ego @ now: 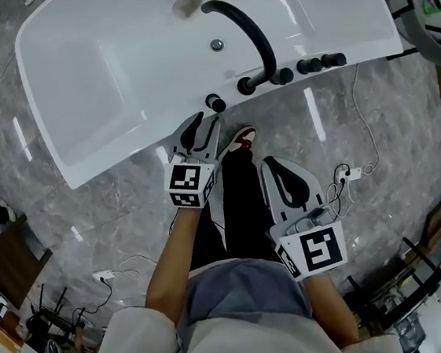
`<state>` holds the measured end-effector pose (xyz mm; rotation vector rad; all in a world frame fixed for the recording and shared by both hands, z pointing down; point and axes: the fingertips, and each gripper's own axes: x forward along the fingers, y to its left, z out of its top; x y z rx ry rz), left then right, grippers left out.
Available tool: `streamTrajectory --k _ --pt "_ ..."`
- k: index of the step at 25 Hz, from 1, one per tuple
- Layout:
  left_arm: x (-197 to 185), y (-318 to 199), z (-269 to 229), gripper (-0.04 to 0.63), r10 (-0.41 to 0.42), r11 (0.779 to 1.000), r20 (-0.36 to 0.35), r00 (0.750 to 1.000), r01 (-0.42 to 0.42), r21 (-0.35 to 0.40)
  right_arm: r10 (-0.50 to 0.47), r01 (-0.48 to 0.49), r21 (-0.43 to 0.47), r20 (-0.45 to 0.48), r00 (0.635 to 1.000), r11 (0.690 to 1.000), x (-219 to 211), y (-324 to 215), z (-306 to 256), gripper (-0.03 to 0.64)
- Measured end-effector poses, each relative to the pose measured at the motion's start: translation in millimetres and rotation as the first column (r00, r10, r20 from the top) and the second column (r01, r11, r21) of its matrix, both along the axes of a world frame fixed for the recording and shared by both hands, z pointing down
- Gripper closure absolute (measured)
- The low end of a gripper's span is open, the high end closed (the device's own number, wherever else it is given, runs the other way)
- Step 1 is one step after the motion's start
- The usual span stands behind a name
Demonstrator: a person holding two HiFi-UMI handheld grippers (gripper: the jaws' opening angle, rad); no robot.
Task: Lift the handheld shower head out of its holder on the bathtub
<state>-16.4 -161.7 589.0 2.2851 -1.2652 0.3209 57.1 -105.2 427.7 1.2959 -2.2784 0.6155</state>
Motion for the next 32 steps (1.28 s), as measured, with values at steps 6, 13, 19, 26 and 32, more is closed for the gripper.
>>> streamTrajectory --k 6,13,19,26,32 --pt "9.4 -6.5 23.2 0.462 0.006 1.000 0.020 1.000 -0.006 -0.020 -0.019 0.019 -0.020 -0.001 1.000 1.000 3.5 -6.2 10.9 0.597" --pt "22.3 -9.2 43.8 0.451 0.044 0.999 0.064 0.997 -0.042 -0.027 -0.008 0.008 -0.048 0.014 1.000 0.999 7.9 -9.4 21.4 0.597" --pt "28.9 -13.4 60.6 0.431 0.046 0.998 0.104 0.994 -0.043 -0.037 -0.006 0.007 -0.078 0.018 1.000 0.997 15.6 -10.5 37.2 0.597" --pt "28.8 -21.7 82.4 0.431 0.037 0.999 0.161 0.986 -0.034 -0.020 0.001 0.000 -0.111 0.010 1.000 0.994 24.8 -11.0 56.5 0.597" --pt "28.2 -31.1 100.7 0.431 0.022 1.000 0.183 0.983 -0.018 -0.022 -0.003 0.005 -0.137 0.011 1.000 0.990 29.5 -12.5 69.0 0.597"
